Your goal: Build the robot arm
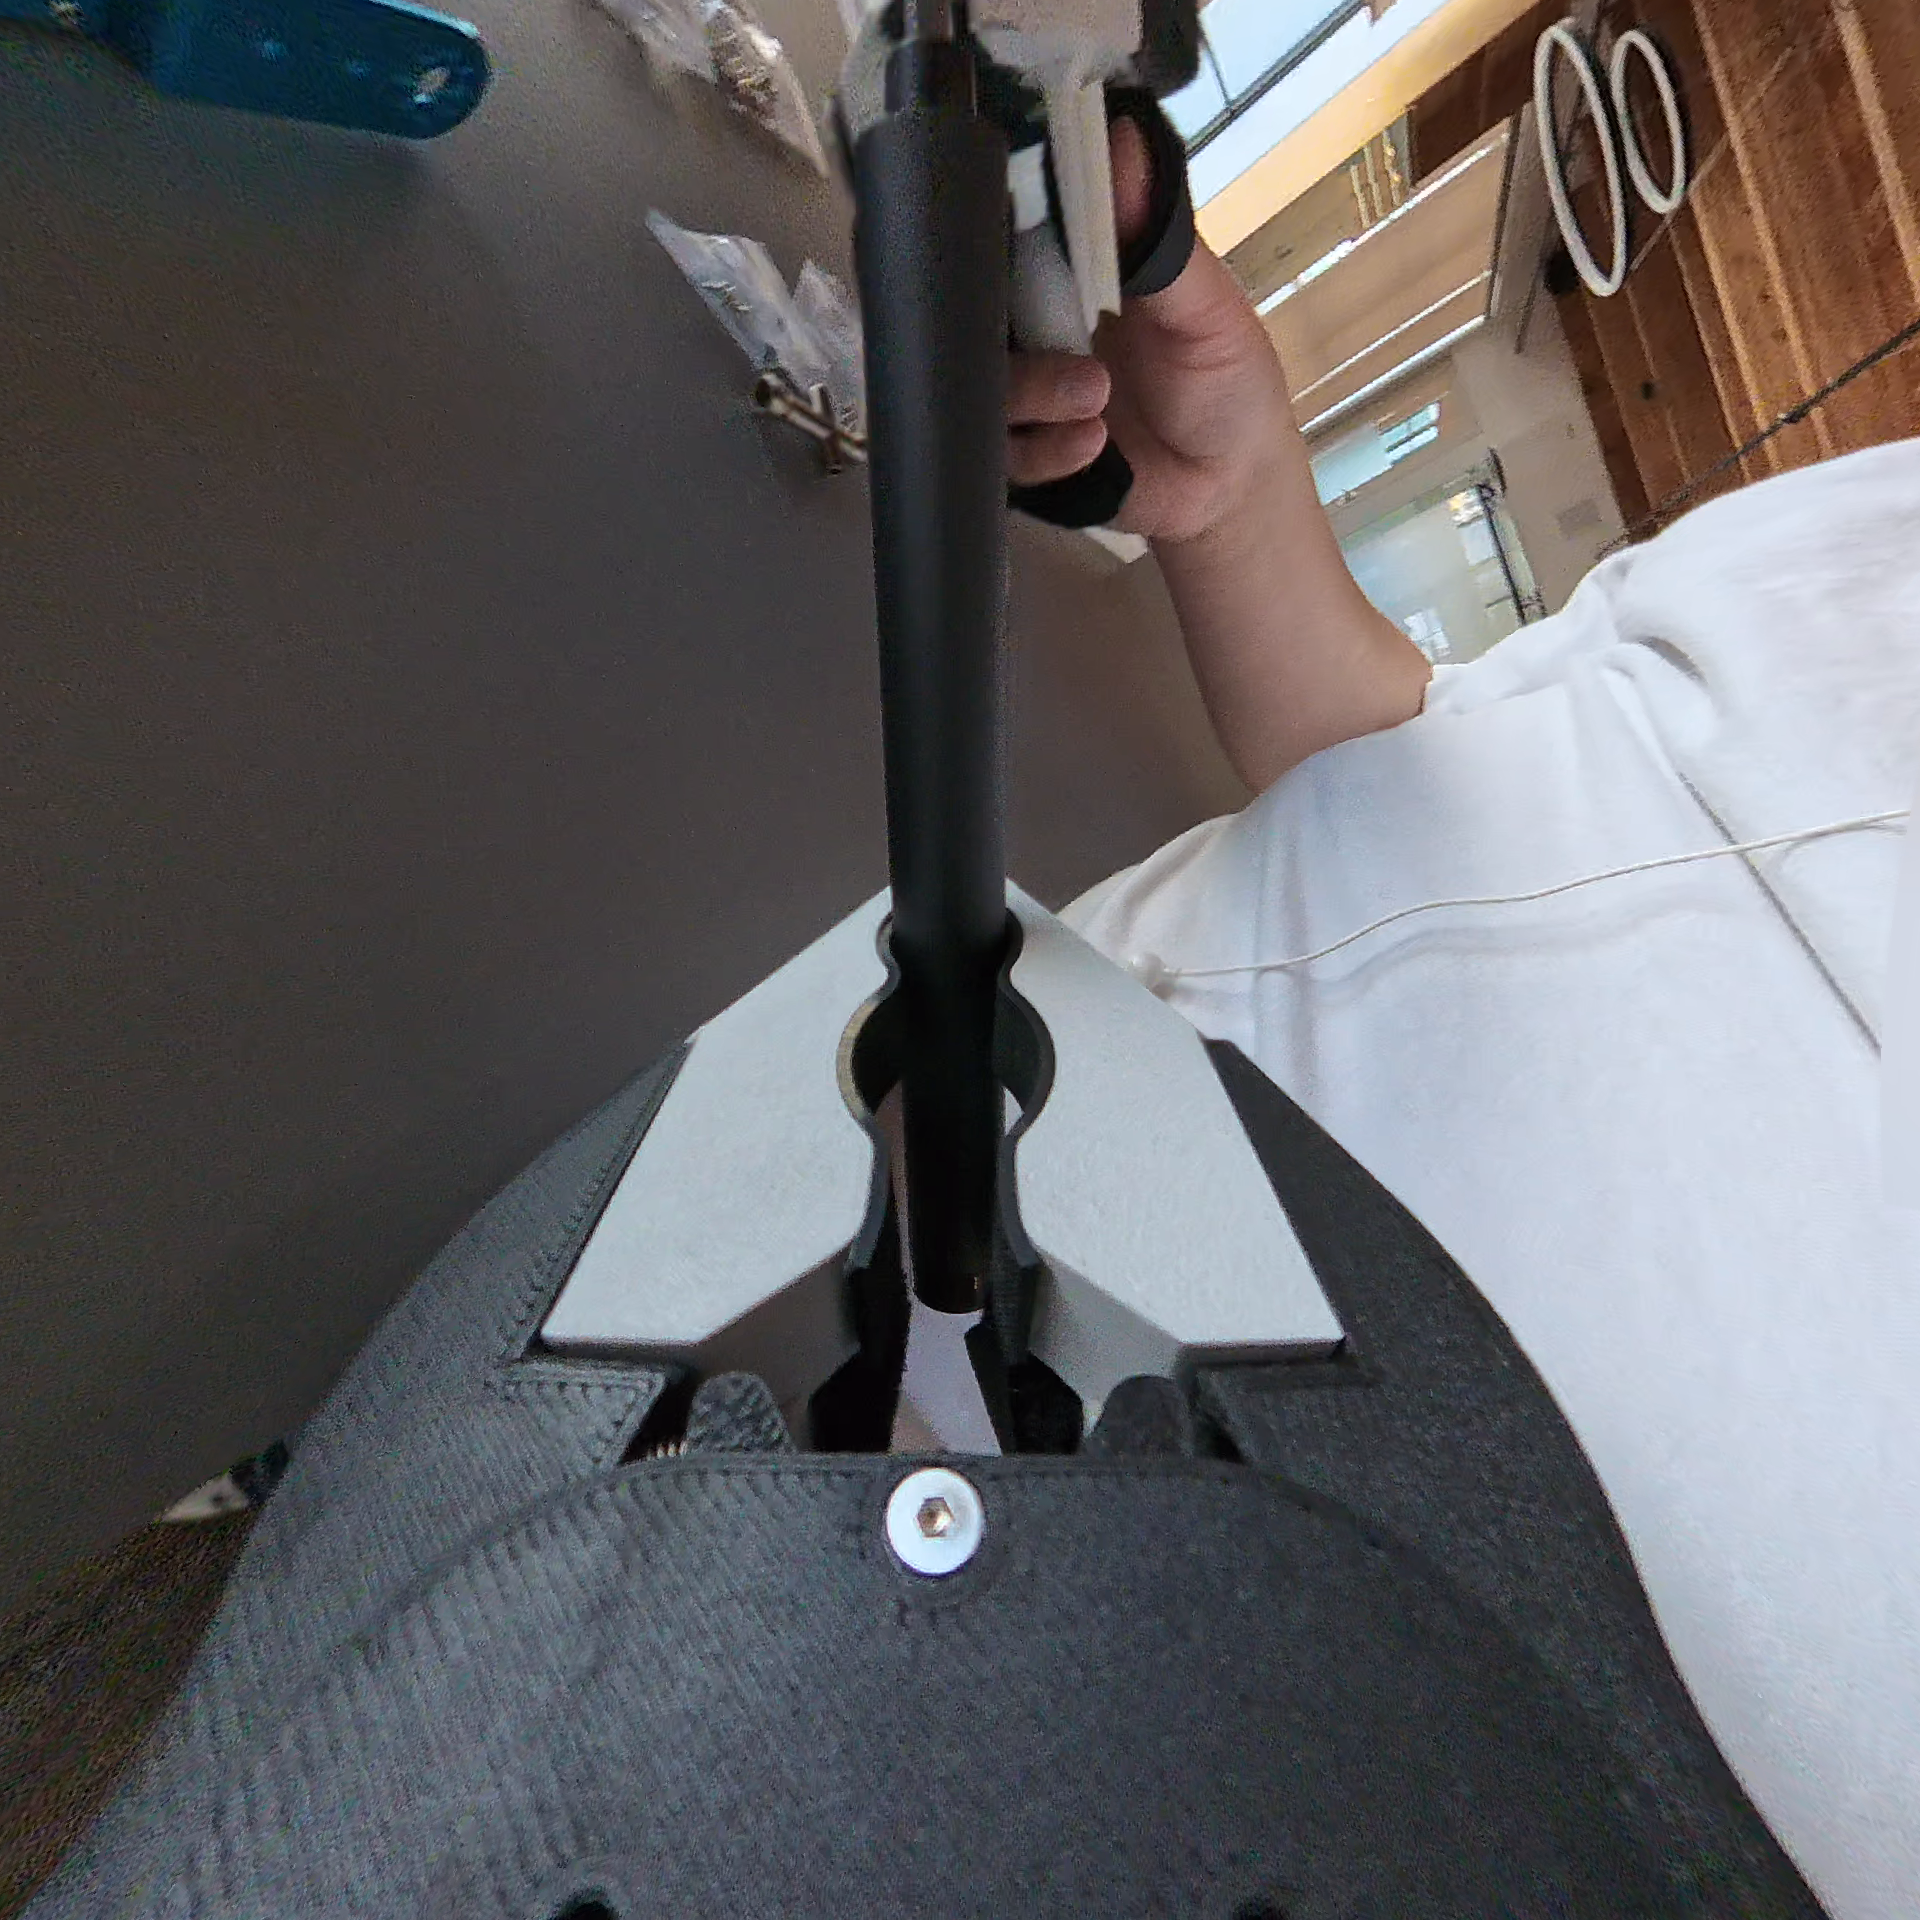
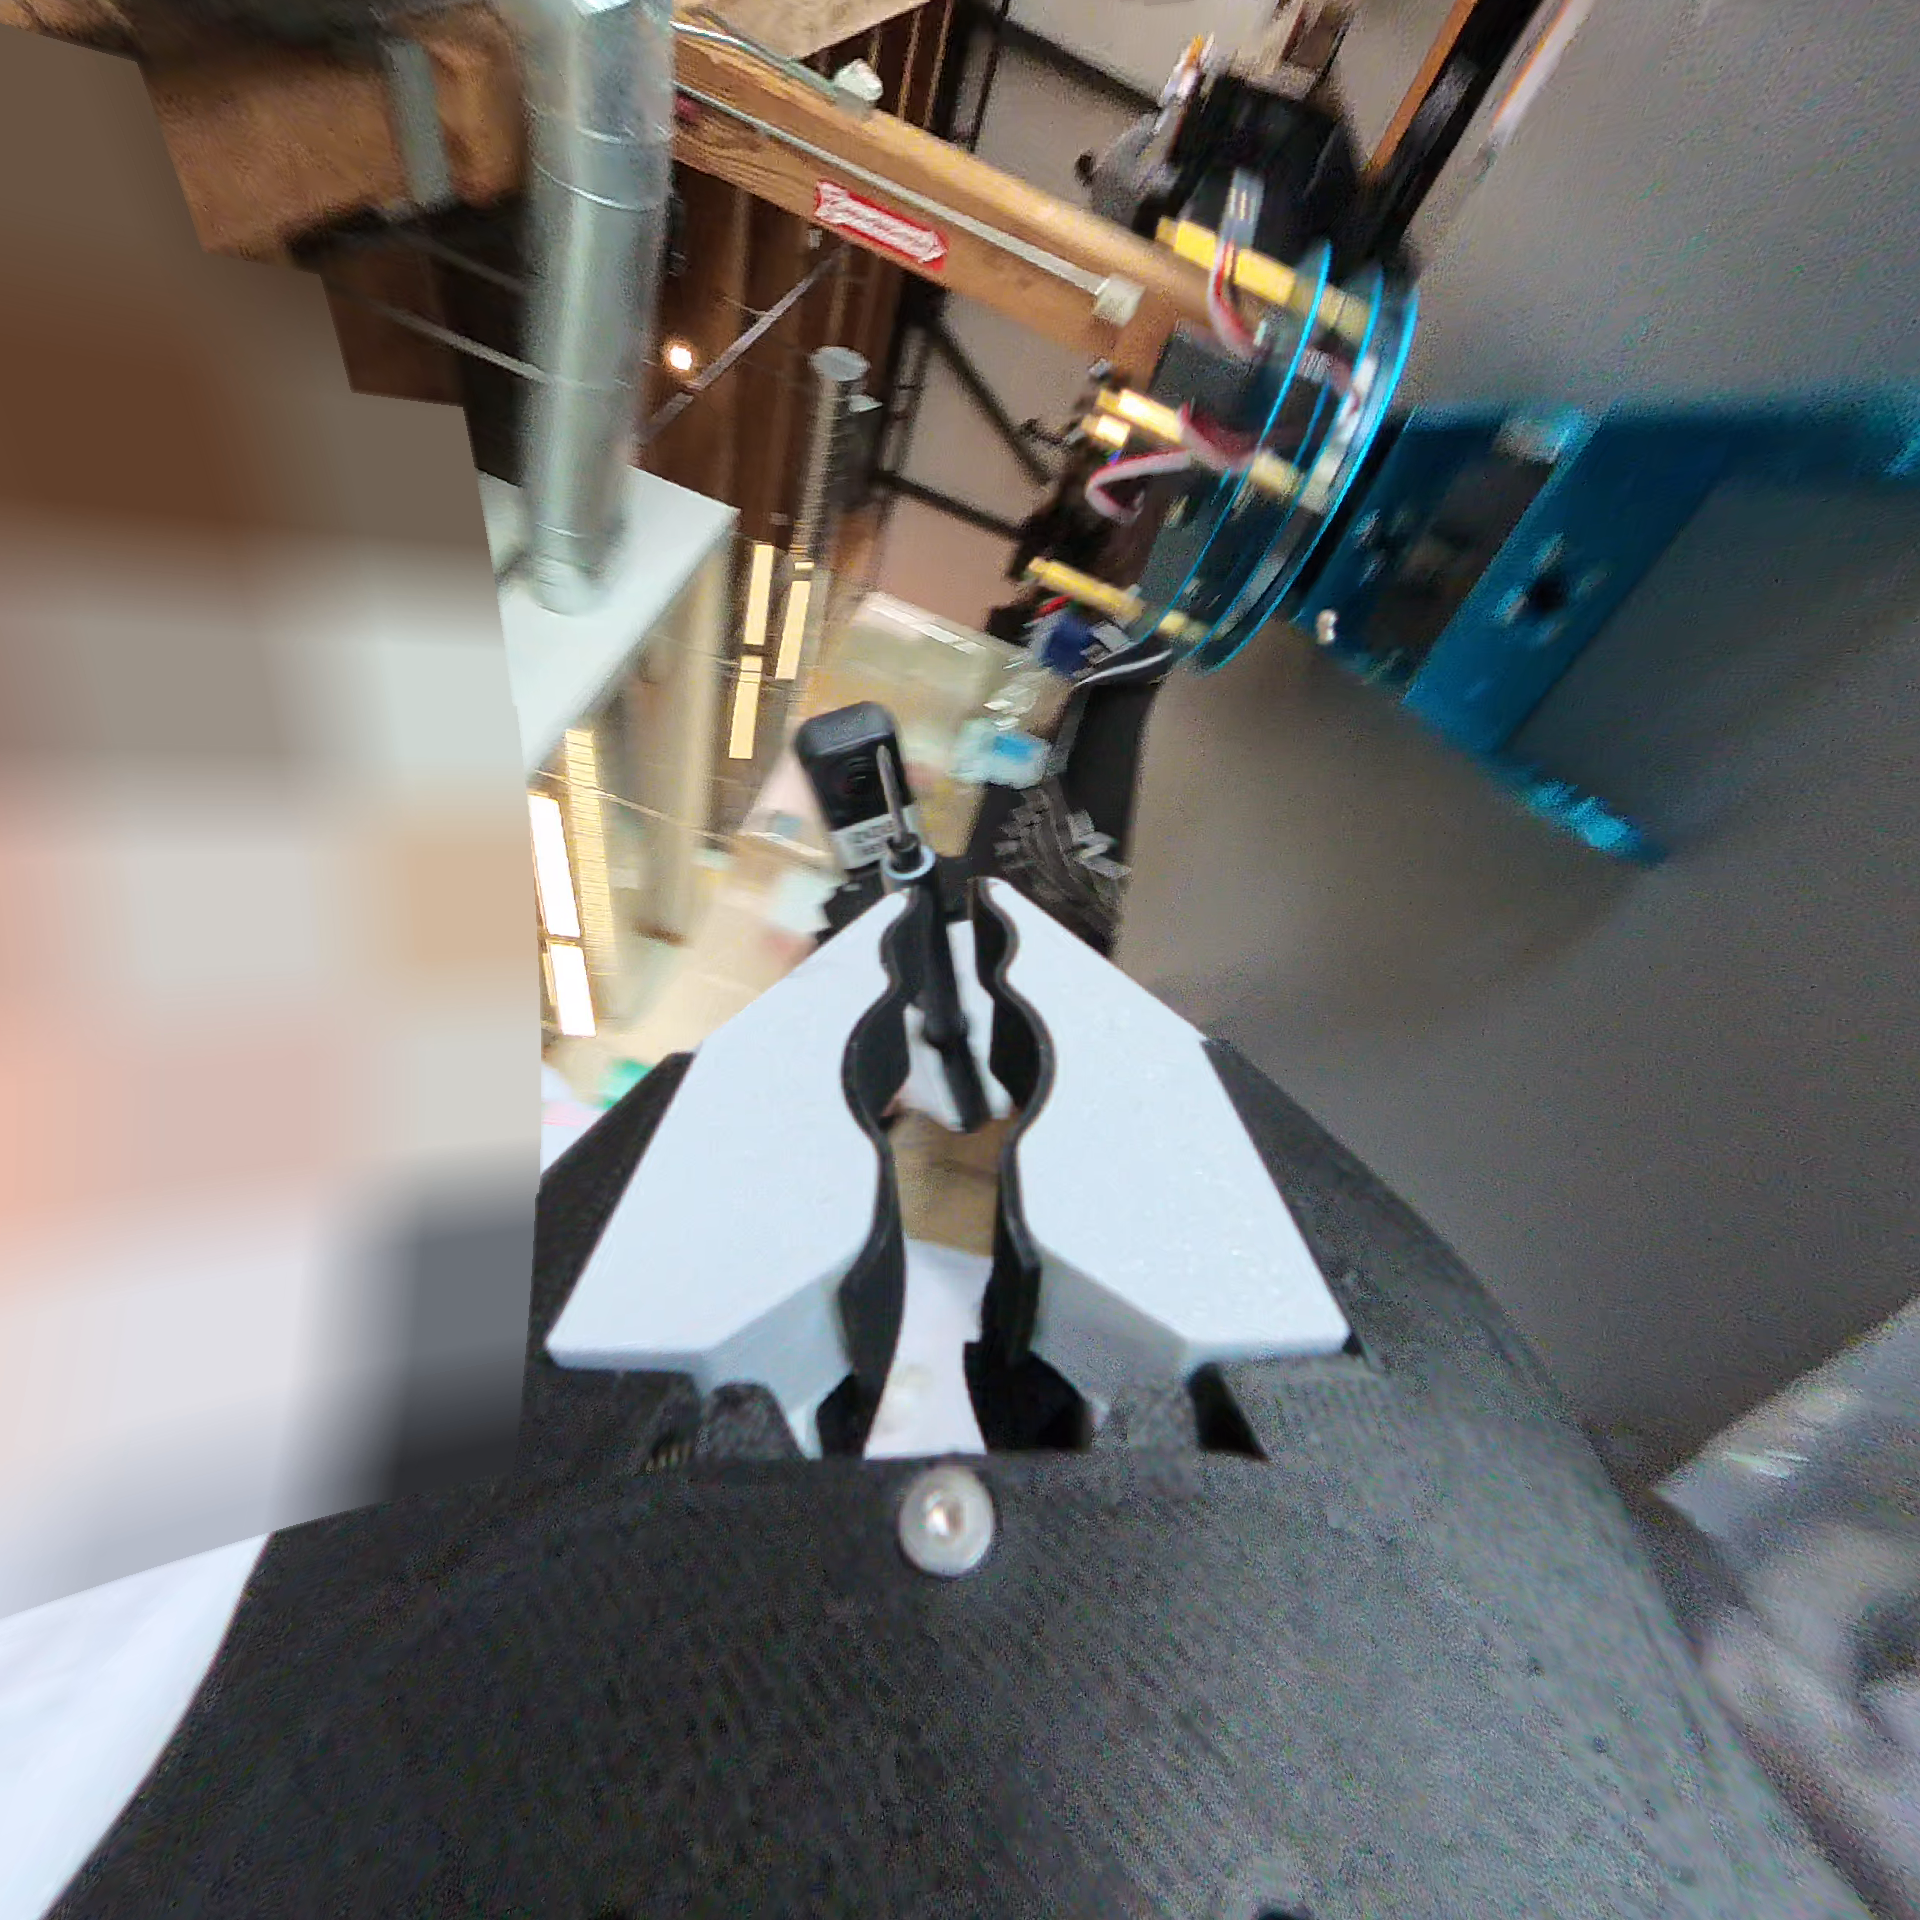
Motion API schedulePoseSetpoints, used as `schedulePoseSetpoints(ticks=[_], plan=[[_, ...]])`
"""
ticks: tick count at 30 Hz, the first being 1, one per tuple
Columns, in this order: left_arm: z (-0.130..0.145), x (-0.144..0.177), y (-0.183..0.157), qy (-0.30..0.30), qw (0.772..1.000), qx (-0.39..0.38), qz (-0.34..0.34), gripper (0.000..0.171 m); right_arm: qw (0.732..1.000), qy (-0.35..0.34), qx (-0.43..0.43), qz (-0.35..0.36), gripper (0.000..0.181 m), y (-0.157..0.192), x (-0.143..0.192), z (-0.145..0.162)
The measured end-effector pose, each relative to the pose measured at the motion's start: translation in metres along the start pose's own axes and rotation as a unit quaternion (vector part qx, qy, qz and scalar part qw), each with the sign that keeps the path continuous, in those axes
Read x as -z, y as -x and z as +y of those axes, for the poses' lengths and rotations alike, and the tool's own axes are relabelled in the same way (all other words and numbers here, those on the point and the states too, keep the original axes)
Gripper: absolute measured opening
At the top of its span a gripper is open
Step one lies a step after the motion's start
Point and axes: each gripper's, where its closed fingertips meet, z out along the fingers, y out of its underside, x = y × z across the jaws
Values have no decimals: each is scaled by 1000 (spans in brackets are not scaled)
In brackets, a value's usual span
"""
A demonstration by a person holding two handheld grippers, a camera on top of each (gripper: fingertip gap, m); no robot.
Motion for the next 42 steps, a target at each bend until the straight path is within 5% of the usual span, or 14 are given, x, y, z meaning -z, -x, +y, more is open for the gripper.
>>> schedulePoseSetpoints(ticks=[5, 9, 10, 13, 17, 19, 22, 31, 36, 42], plan=[[10, 9, 13, -1, 1000, 11, -22, 8, 957, -64, 275, 74, 0, 19, 19, -33], [8, 4, 11, -9, 1000, 13, -2, 8, 947, -67, 306, -70, 0, 73, 18, -48], [7, 4, 10, -10, 1000, 11, 1, 9, 948, -48, 308, -66, 1, 69, 15, -51], [1, 6, 8, -17, 1000, 2, 4, 8, 916, 41, 388, 95, 13, 11, 3, -58], [0, 12, 9, -24, 1000, 3, 1, 8, 804, 188, 512, 235, 9, -52, 1, -51], [1, 15, 10, -25, 1000, 6, -1, 8, 768, 242, 539, 246, 7, -72, 0, -46], [2, 18, 12, -28, 1000, 11, -4, 8, 752, 283, 537, 256, 5, -95, -2, -47], [-1, 21, 13, -18, 1000, 9, -12, 8, 650, 444, 580, 213, 12, -115, -11, -41], [-4, 19, 15, -19, 1000, 11, -10, 8, 669, 465, 549, 188, 12, -121, -18, -41], [-3, 15, 15, -14, 1000, 17, -6, 9, 660, 498, 533, 181, 9, -127, -16, -38]])
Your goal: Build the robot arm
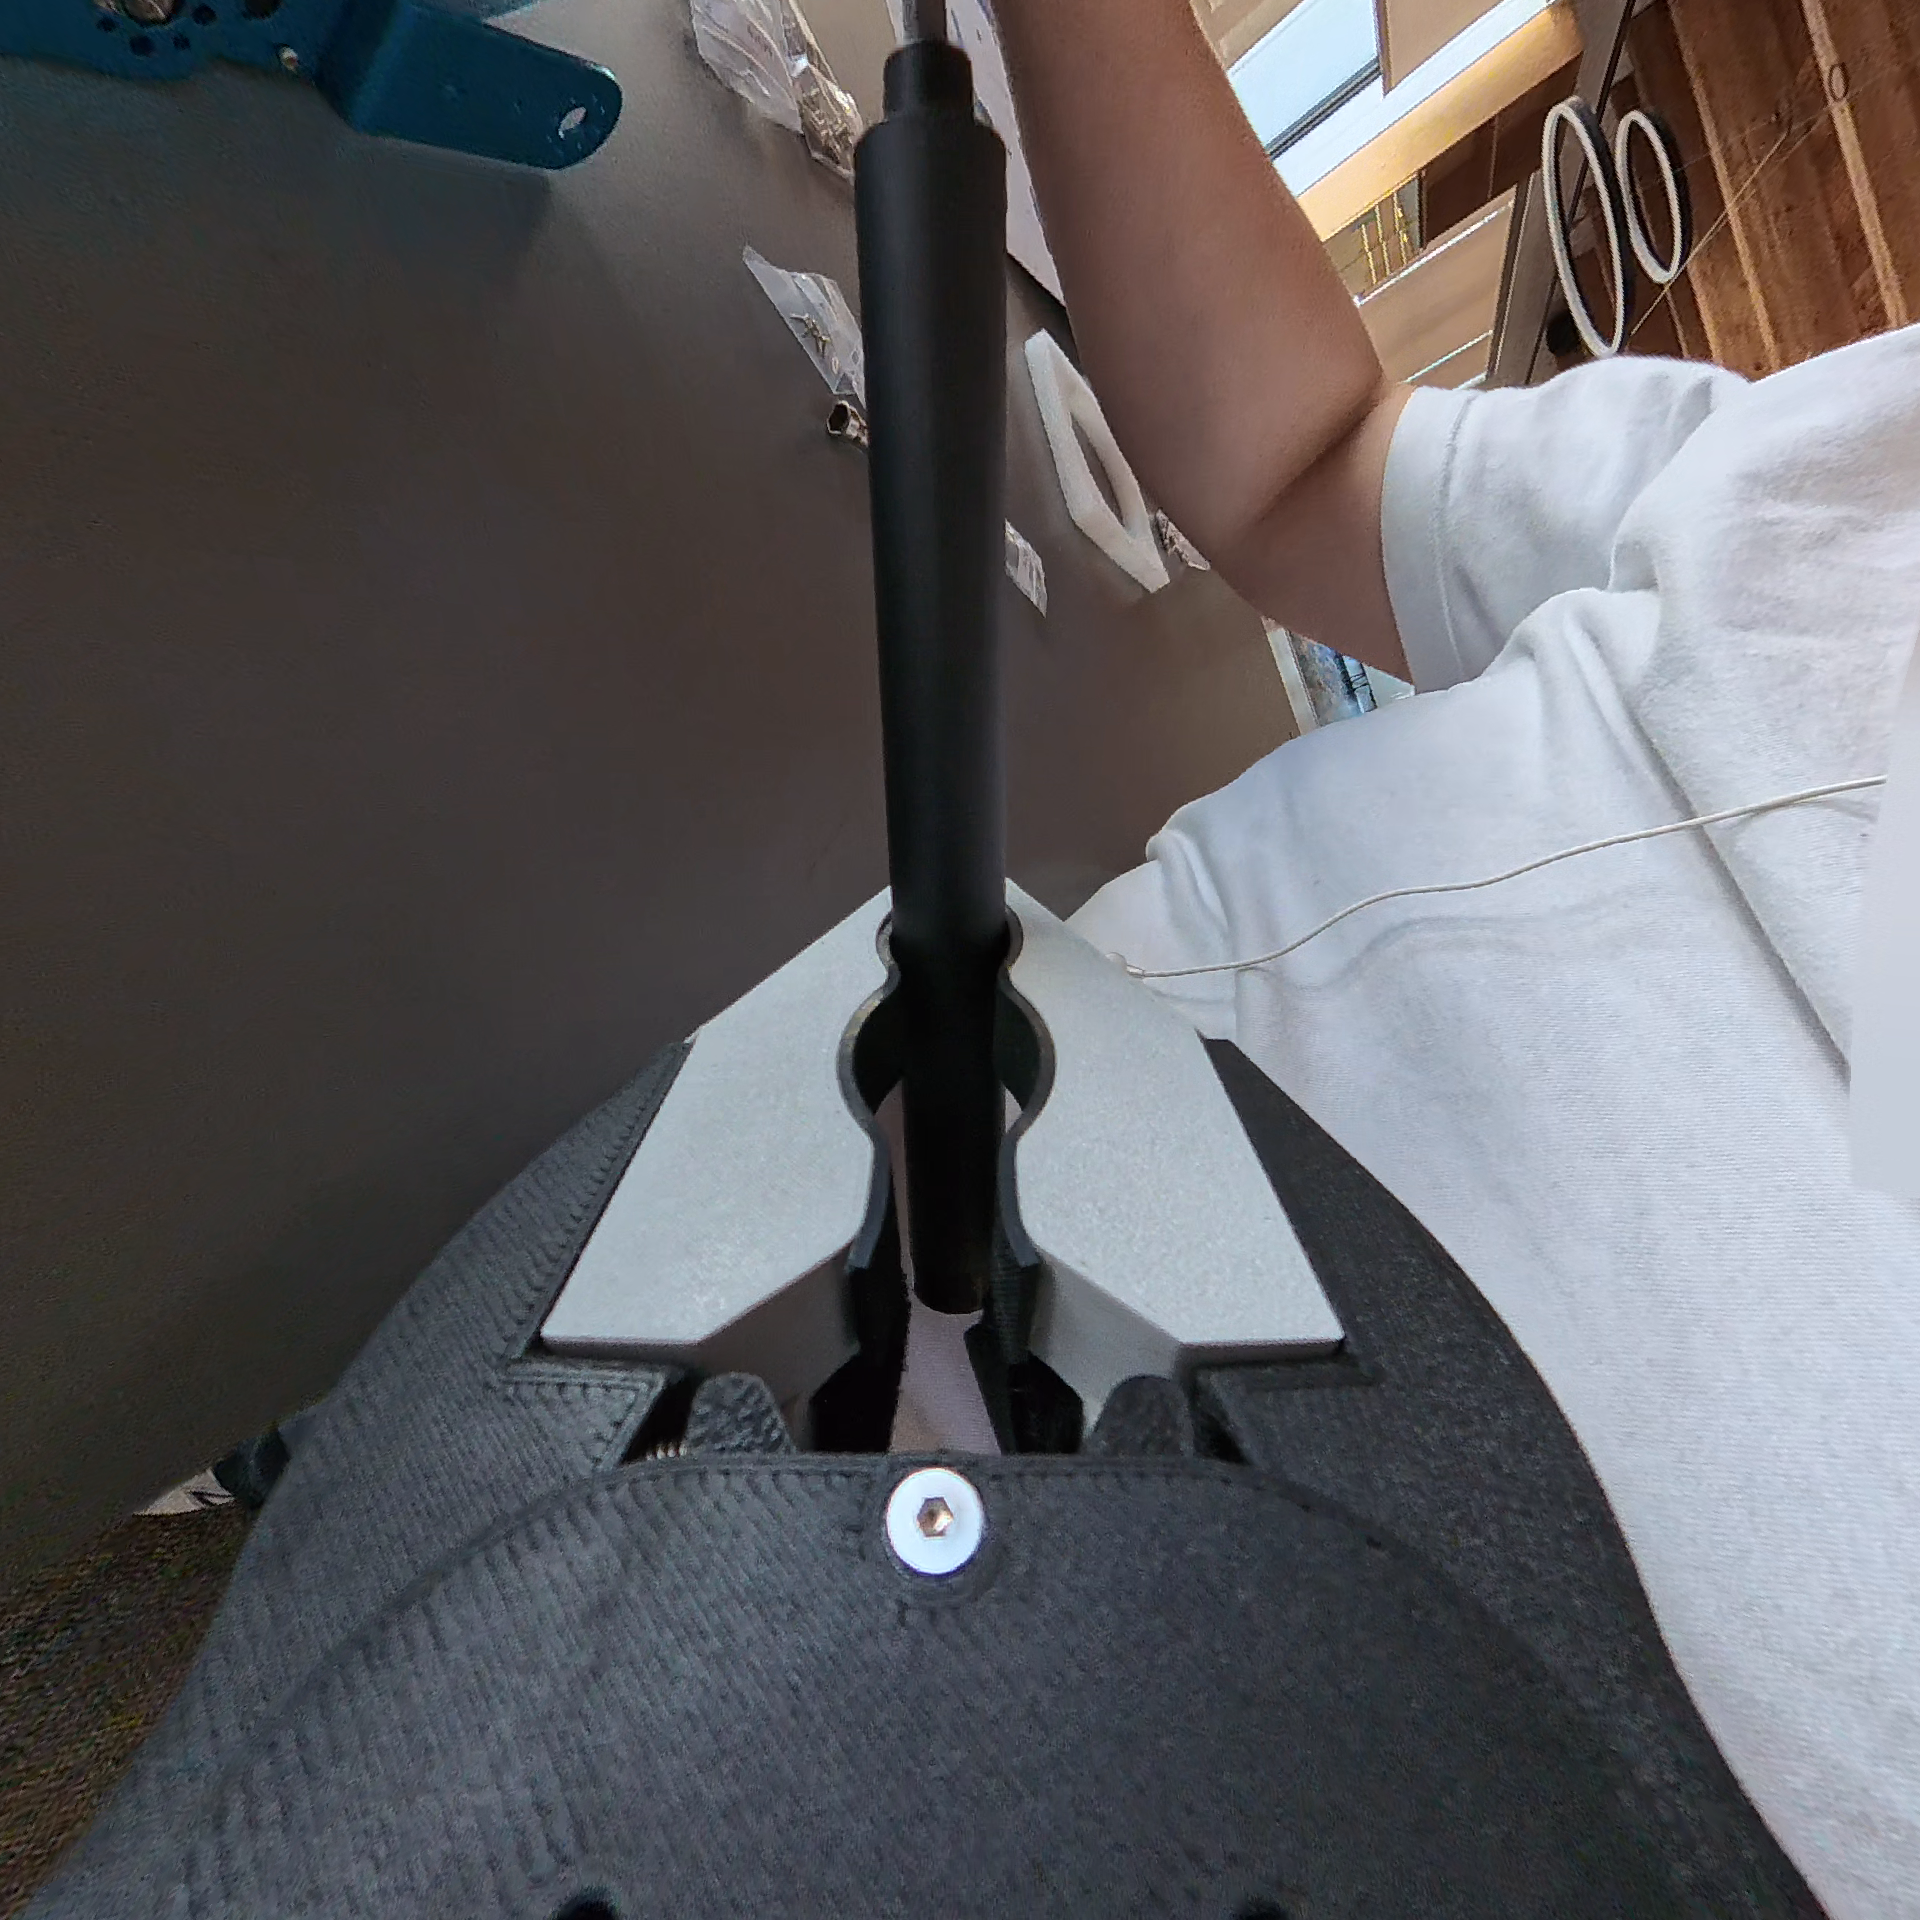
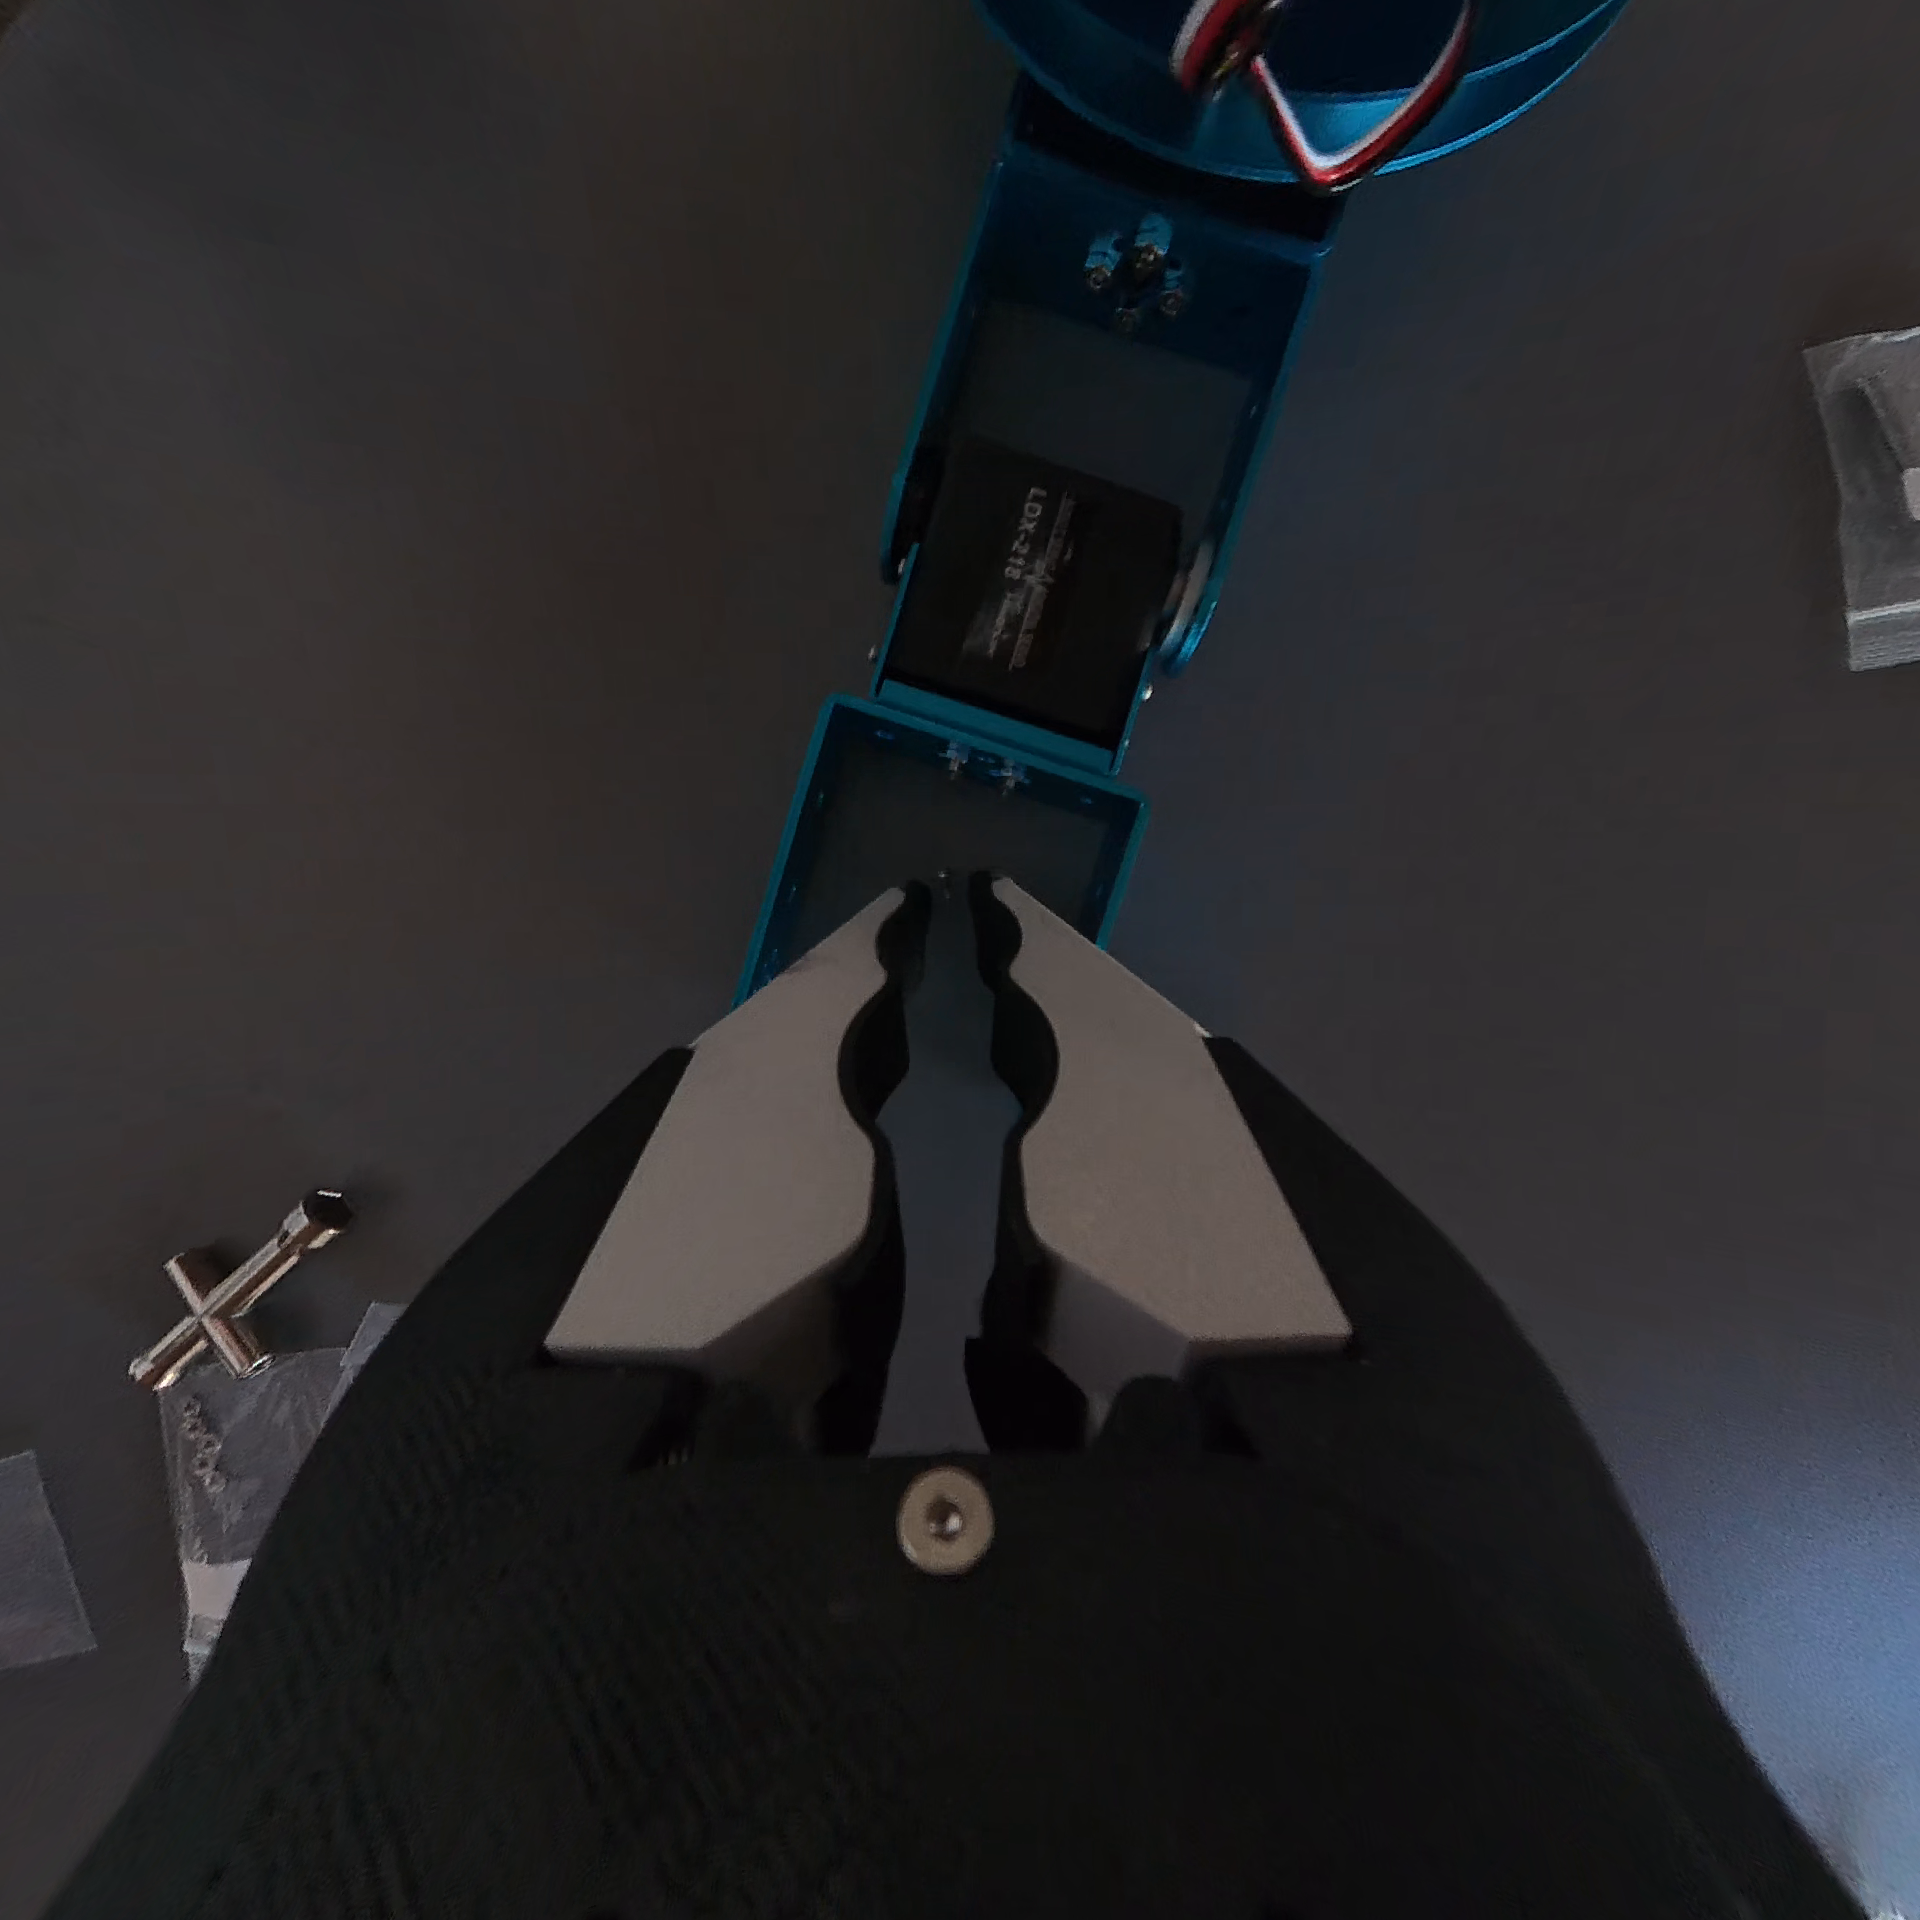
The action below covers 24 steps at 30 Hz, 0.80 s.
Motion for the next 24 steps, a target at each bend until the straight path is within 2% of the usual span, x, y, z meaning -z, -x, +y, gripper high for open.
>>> schedulePoseSetpoints(ticks=[6, 12, 18, 24], plan=[[-3, -3, -1, 4, 1000, -3, 2, 8, 999, 31, 17, -2, 11, 0, -1, 0], [-3, -3, -3, 6, 1000, -6, 2, 8, 997, 68, 42, 4, 1, 5, -2, 0], [1, -1, -2, 3, 1000, -2, -3, 8, 998, 61, 24, 13, 0, 10, 0, -1], [10, 0, 3, 8, 1000, 20, -10, 9, 998, 40, 12, 54, 0, 11, 20, -2]])
